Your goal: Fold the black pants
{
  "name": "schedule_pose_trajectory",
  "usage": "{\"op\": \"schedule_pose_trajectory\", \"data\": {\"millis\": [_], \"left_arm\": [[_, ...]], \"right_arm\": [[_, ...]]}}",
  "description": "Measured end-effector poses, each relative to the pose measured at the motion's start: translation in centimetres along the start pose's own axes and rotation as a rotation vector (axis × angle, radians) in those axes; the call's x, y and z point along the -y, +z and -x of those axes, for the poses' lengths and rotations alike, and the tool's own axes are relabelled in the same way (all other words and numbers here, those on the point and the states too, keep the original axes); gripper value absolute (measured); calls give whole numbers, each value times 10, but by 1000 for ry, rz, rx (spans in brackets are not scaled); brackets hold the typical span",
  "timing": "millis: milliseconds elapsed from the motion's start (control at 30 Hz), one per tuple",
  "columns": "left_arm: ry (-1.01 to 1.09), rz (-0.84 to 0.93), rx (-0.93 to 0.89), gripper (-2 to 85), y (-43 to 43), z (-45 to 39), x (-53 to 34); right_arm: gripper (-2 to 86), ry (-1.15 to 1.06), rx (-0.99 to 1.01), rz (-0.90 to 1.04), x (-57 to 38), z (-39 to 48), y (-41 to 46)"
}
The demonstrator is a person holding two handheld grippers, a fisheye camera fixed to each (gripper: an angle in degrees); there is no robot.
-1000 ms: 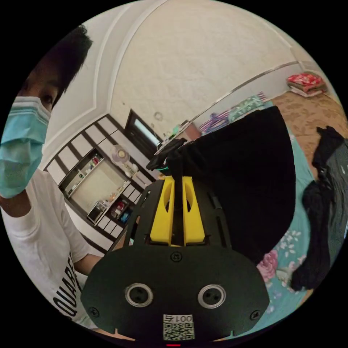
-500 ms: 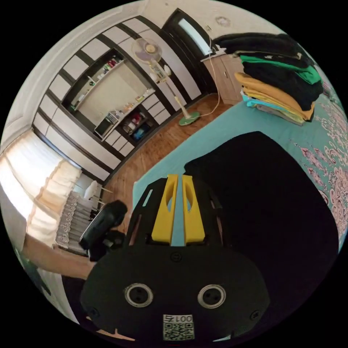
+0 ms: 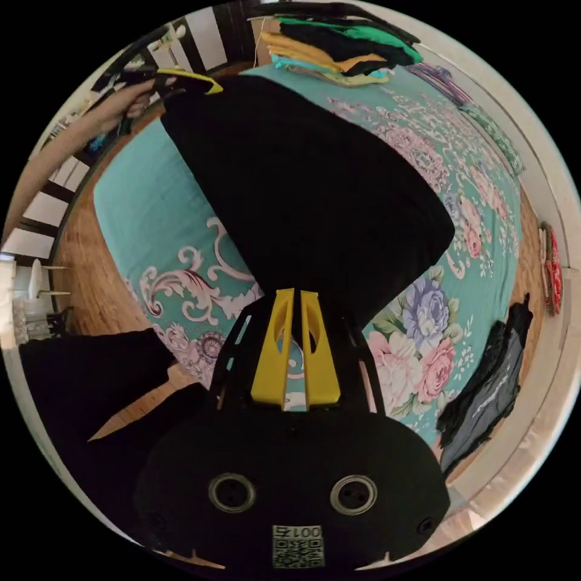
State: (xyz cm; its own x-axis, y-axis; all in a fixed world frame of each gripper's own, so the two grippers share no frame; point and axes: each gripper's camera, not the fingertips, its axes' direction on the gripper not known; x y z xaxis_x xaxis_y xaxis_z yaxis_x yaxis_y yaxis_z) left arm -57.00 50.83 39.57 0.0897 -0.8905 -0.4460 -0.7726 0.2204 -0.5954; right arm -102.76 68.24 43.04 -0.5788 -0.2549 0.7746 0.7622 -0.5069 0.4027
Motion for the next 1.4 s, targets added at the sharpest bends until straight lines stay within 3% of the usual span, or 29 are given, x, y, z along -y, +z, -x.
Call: {"op": "schedule_pose_trajectory", "data": {"millis": [33,133,233,300,400,567,667,833,967,1100,1233,1400], "left_arm": [[4,82,12,-10,26,6,-5],[-112,-45,-57,-10,39,23,-32],[-182,36,60,-9,33,19,-26],[-184,56,134,-9,25,7,-17],[-89,28,-15,-8,17,-27,-9],[23,126,-545,28,40,-114,-22],[-73,241,-789,78,67,-149,-35],[-335,306,-877,81,107,-170,-36],[-621,284,-860,11,127,-158,-39],[-655,182,-929,-10,126,-155,-55],[-580,182,-872,-13,121,-161,-57],[-545,215,-868,-12,118,-168,-62]], "right_arm": [[4,-11,-60,13,-2,11,9],[3,13,-124,-81,5,23,-3],[6,-6,-164,-57,30,14,-43],[10,24,-260,-168,36,-4,-75],[30,48,-372,-338,50,-55,-104],[74,-189,-50,-213,117,-168,-80],[86,-292,152,-145,147,-211,-71],[58,-354,412,-6,188,-259,-52],[33,-541,466,47,211,-277,-75],[24,-710,446,39,225,-297,-98],[22,-779,424,180,241,-314,-56],[21,-686,471,196,236,-340,-35]]}}
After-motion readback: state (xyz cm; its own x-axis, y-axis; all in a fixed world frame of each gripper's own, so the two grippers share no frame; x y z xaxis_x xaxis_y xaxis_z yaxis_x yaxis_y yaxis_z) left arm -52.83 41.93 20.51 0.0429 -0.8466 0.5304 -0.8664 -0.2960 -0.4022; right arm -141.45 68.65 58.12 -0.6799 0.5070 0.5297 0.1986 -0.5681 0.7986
